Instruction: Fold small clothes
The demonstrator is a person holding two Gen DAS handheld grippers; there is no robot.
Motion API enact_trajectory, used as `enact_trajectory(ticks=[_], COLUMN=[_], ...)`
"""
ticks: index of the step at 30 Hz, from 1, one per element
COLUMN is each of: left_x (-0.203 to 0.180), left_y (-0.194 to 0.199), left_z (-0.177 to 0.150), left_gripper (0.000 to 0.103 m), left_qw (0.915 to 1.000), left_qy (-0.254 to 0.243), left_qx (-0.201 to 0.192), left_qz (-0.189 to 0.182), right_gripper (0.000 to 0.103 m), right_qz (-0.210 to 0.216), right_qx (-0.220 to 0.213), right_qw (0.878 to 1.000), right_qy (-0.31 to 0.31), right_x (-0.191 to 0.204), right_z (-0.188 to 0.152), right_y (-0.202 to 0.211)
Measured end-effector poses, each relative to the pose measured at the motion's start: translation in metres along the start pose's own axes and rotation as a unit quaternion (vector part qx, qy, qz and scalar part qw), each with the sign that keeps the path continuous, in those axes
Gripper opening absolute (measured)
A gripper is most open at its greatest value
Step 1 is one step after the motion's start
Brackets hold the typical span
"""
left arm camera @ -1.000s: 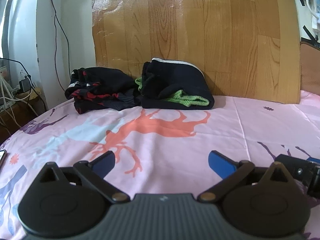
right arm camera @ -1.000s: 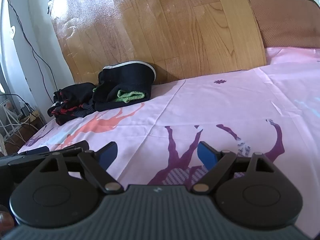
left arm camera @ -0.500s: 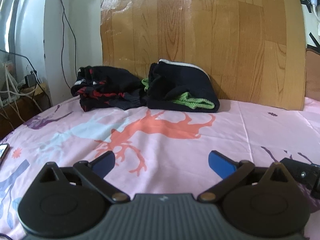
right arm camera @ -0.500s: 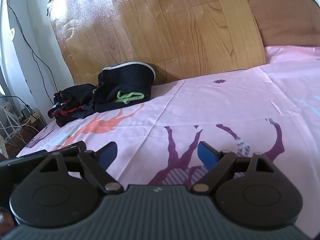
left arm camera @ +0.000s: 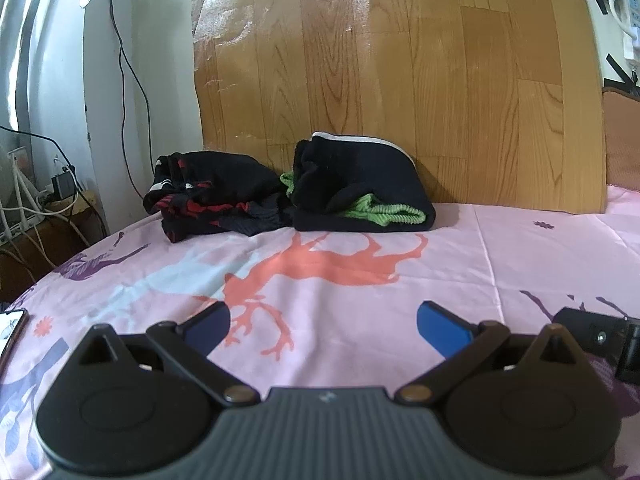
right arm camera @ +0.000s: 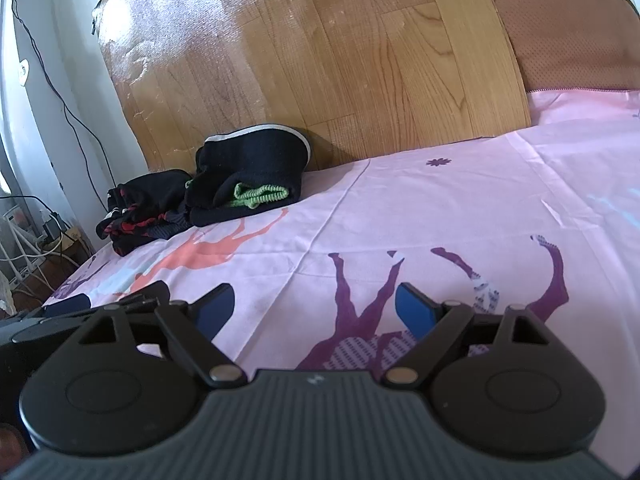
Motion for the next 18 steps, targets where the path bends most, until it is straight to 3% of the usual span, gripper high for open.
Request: enact_trajectory(ticks=[18], left_x=[-0.0022], left_y=[-0.0019], left_z=[-0.0025], left_gripper=[0.103], left_qw=[0.9998], left_qy=[0.006], left_qx=[0.01], left_qz=[-0.015], right_gripper=[0.09], right_qz=[0.002], right_qx=[0.001], right_qw=[1.0], right_qy=[-0.004], right_x=[0.0005], right_z=[-0.0003], right_y=[0.0002])
Point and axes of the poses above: each gripper's, at about its wrist camera, not at the fingertips, and y roughly against the way its jaws point, x to its left, z to its top, the point moved 8 cm from there along -y, roughly the way its jaws point, and after that the axes turned 13 degrees about -x, right-handed, at the moved point
